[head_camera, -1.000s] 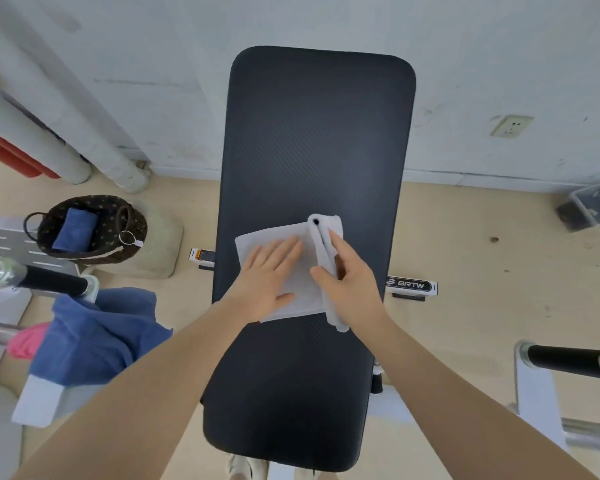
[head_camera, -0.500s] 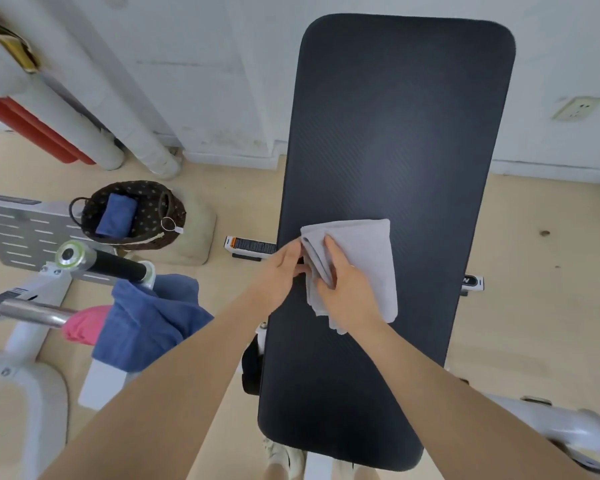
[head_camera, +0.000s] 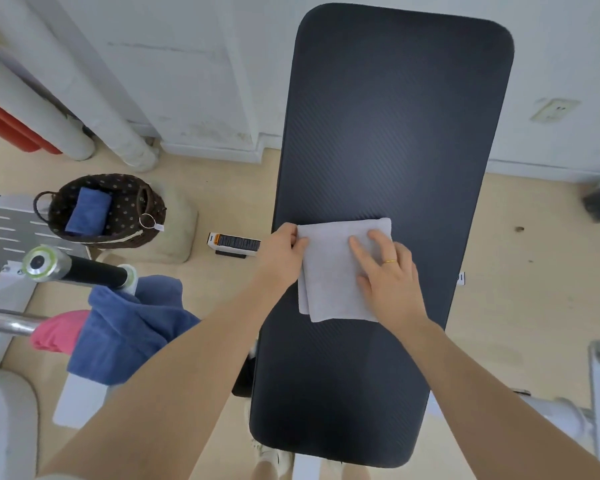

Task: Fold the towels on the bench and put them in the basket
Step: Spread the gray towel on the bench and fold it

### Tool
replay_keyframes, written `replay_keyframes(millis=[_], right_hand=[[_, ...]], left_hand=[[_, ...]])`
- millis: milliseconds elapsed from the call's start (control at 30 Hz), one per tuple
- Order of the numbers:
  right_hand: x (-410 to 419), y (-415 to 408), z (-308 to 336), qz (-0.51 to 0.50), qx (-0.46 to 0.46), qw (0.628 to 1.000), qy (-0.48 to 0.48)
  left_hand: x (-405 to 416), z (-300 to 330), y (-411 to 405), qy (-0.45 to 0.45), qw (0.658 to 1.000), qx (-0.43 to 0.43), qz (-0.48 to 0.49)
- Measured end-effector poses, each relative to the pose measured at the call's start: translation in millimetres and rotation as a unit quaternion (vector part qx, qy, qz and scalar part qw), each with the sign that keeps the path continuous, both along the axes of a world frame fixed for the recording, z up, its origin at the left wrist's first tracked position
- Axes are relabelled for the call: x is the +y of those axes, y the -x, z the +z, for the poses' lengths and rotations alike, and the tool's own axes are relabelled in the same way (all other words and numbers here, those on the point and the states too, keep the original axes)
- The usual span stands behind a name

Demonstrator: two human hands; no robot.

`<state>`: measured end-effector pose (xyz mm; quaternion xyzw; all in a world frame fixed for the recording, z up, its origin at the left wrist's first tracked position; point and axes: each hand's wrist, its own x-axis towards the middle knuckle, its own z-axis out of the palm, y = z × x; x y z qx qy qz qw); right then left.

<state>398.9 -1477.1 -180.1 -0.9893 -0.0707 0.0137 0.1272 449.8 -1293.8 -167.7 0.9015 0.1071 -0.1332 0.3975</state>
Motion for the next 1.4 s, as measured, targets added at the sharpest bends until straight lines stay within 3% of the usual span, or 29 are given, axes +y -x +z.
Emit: replay_keyframes(millis=[133,300,333,400,467,567,633,700,867,1067,1233,1267,1333,1400], right_hand=[[0,4,-12,-0.011,0.104,0.994,0.017],[-3,-8,2,0.035,0.175,0.973,0.145],[-3,-8,6,0.043,0.19,0.969,0.149],[-3,-6,15,0.044,0.214,0.97,0.11],[-4,-2,21,0.045,0.214,0.974,0.062],[-7,0,30,0.046,0.183,0.982,-0.002],[-8,0,33,0.007,0.149,0.986,-0.067],[-11,1,31,-0.066,0.132,0.98,-0.135],[-11,2,20,-0.223,0.226,0.891,-0.324],[7,11,32,-0.207,0.244,0.858,-0.401],[28,22,43,-0.153,0.209,0.9,-0.35],[34,22,45,-0.146,0.202,0.905,-0.344],[45,23,48,-0.121,0.205,0.918,-0.317],[58,26,49,-0.087,0.214,0.937,-0.262]], left_hand=[[-1,0,-2,-0.011,1.0,0.004,-0.007],[-6,5,5,0.009,0.998,-0.025,0.05],[-7,4,11,-0.041,0.996,-0.066,0.04],[-9,-5,22,-0.224,0.952,-0.201,-0.06],[-13,-8,31,-0.292,0.891,-0.282,-0.204],[-20,-2,39,-0.266,0.886,-0.156,-0.346],[-22,-4,44,-0.288,0.888,-0.09,-0.346],[-25,-7,49,-0.297,0.892,-0.095,-0.326],[-32,-12,52,-0.305,0.899,-0.112,-0.295],[-34,-10,48,-0.304,0.912,-0.095,-0.261],[-23,-10,50,-0.211,0.938,-0.062,-0.267],[-19,-7,47,-0.155,0.952,-0.045,-0.261],[-9,4,43,0.048,0.977,0.013,-0.208],[1,15,41,0.149,0.971,0.051,-0.182]])
